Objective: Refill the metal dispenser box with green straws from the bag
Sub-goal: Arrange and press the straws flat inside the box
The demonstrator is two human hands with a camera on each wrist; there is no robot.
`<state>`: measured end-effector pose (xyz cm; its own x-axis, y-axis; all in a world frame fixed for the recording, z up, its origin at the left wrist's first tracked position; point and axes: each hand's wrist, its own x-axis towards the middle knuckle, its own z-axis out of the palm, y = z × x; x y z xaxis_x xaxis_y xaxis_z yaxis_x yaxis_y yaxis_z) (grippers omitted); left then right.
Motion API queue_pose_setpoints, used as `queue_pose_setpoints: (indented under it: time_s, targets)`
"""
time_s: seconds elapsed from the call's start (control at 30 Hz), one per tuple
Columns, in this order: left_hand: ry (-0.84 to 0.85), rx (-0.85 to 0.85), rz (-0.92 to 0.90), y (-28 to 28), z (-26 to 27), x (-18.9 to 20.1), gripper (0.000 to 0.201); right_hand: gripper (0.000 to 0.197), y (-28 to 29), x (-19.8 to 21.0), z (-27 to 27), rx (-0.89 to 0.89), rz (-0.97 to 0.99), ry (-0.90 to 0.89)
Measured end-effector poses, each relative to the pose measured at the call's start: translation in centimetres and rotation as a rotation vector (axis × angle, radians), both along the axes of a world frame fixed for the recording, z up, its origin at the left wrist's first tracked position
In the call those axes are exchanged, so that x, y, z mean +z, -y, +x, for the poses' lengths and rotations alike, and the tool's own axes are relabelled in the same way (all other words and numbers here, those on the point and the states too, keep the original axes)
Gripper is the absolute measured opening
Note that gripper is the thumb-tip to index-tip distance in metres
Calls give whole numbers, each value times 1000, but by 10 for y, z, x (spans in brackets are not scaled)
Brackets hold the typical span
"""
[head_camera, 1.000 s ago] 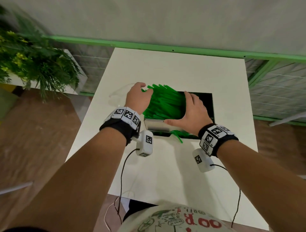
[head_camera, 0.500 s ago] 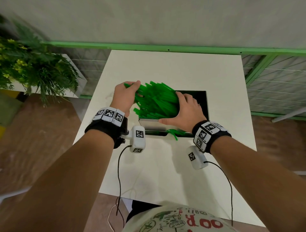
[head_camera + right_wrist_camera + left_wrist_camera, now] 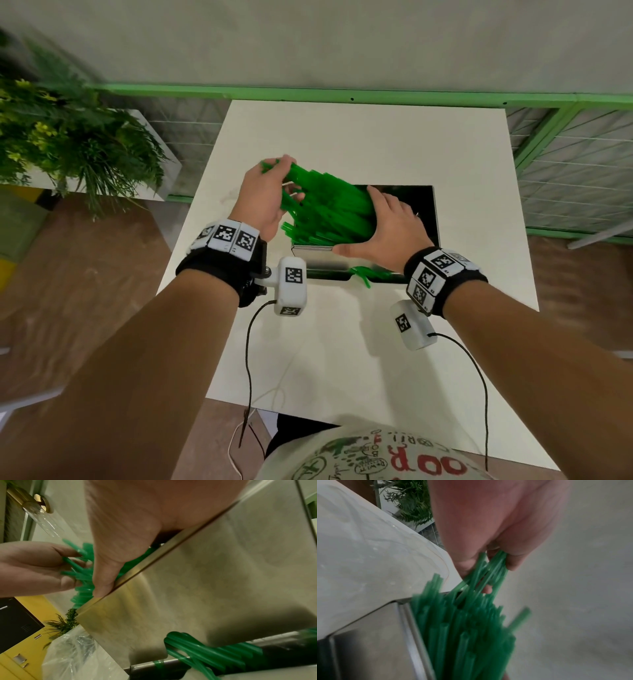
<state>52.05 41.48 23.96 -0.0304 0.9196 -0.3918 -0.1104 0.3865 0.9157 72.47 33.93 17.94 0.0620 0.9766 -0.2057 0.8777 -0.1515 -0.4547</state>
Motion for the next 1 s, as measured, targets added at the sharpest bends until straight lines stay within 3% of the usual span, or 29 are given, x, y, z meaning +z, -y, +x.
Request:
queue_pose_setpoints:
  time_s: [0.13,0.33,0.43,0.53,0.63,0.7,0.87,1.0]
  targets:
    - [-303,-62,-68,7,-3,-26,30,127,0,0,0,13,-20,11]
    - [-493,9,78,7,-8,-23,61,127,-1,-1,0,17,-40,30]
    - [-586,-159,98,6,0,-16,72,124,-1,0,-1,23,-37,45]
    - [-765,-338,126,9,15,-16,70,122,0,1,-2,30,-43,44]
    - [-878,-321,205,9,21,-20,50,121,0,2,-2,29,-39,47]
    - [-898,-310,249,10,22,-21,45,123,0,2,-2,28,-37,45]
    - [-826,-415,229,8,28,-17,64,124,1,2,-3,40,-17,58]
    - [-785,-366,265,-1,28,-23,43,125,1,2,-2,42,-5,60]
